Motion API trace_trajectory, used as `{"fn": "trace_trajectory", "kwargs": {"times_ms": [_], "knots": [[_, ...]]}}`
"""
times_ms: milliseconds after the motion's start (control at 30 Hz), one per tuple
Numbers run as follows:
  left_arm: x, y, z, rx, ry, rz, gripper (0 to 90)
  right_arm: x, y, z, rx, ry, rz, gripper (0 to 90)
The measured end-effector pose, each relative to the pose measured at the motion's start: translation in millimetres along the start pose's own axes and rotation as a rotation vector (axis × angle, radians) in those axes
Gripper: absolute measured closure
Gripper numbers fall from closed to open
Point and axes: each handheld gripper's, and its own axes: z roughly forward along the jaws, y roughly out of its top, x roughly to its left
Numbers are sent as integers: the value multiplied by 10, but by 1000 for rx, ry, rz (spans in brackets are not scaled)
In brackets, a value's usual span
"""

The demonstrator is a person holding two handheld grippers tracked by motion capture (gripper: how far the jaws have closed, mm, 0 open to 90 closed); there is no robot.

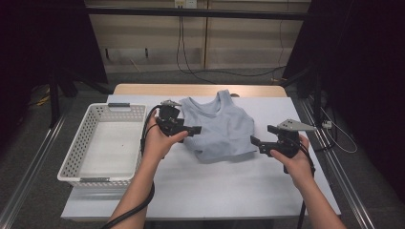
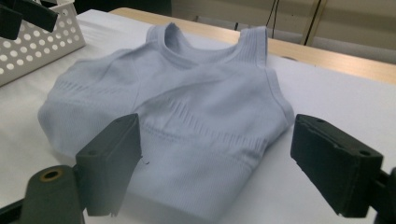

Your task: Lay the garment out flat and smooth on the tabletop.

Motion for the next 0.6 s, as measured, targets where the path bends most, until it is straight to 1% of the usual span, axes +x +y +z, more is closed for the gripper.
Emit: {"fn": "trace_trajectory", "kwargs": {"times_ms": [33,67,133,167,200,267,300,333,367,400,467,600], "knots": [[-10,-37,11,6,-3,2,173,1,-80,-8,6,-3,1,155],[-16,-76,24,8,-8,3,173,1,-80,-8,6,-3,1,155],[-21,-153,52,21,-6,7,172,4,-157,-8,11,-1,2,144],[-21,-228,75,25,-8,8,170,13,-229,-3,13,0,5,145],[-21,-228,75,25,-8,8,170,13,-229,-3,13,0,5,145],[-30,-301,92,26,-7,5,168,34,-300,0,14,-11,-5,148],[-40,-368,105,41,-14,7,167,56,-373,14,14,-11,-7,145],[-47,-398,114,46,-14,8,165,61,-401,26,27,-9,-10,145],[-47,-398,114,46,-14,8,163,63,-417,37,38,-14,-19,142],[-47,-444,121,47,-8,21,163,60,-427,39,44,-17,-27,137],[-35,-450,115,65,-4,21,162,55,-439,36,38,-16,-11,134],[-37,-477,98,52,-6,23,158,77,-466,32,42,-36,-27,130]]}}
